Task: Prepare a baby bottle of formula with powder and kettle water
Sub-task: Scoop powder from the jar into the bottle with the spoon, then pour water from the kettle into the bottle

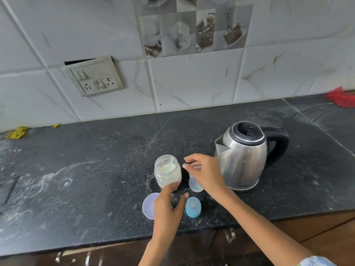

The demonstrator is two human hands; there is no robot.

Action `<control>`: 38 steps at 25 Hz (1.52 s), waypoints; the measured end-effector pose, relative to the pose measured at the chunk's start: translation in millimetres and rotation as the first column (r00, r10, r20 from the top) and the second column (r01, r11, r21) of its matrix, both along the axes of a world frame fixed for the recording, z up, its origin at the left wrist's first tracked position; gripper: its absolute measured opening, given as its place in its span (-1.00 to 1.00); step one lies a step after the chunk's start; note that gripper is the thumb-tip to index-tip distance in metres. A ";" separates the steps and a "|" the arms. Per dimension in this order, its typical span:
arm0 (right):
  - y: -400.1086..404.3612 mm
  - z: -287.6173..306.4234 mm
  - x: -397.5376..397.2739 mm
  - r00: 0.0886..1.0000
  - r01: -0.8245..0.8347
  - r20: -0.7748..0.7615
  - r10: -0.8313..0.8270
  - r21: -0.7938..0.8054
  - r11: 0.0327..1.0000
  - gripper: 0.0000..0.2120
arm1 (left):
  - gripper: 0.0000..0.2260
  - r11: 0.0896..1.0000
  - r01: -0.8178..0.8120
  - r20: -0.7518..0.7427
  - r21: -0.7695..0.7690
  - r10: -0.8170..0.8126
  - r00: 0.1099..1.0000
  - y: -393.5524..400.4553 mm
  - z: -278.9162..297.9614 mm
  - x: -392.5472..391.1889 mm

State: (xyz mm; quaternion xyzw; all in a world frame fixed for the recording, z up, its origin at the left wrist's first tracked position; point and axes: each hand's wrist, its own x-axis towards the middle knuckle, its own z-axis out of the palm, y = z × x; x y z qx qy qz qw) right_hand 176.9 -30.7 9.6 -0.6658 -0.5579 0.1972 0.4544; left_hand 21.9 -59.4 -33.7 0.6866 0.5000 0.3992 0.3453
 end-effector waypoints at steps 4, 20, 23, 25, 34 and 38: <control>-56.0 -2.8 40.2 0.992 0.039 -0.123 -0.041 -0.019 0.999 -0.86 | -0.57 0.997 0.060 -0.045 0.039 -0.058 0.997 6.0 -2.1 23.0; -56.1 42.7 225.9 0.967 0.049 0.233 -0.100 0.213 0.976 -0.62 | -0.47 0.987 -0.026 -0.045 -0.158 0.019 0.999 37.1 -7.8 79.5; -46.3 44.6 242.3 0.994 -0.092 0.058 0.093 -0.010 0.996 -0.59 | -0.47 0.982 -0.067 -0.047 -0.179 0.059 0.997 40.8 -8.1 80.8; -39.2 44.3 251.8 0.984 -0.170 -0.059 0.167 -0.039 0.985 -0.61 | -0.53 0.982 -0.077 -0.029 -0.171 0.073 0.997 38.6 -4.8 83.6; -27.7 48.2 238.0 0.923 -0.204 -0.293 0.249 0.174 0.963 -0.56 | -0.54 0.988 -0.102 -0.060 -0.120 0.095 0.994 38.6 -1.5 95.0; -20.6 69.1 230.1 0.938 -0.206 -0.249 0.241 0.159 0.966 -0.57 | -0.52 0.990 -0.078 -0.070 -0.118 0.070 0.995 43.1 1.3 98.1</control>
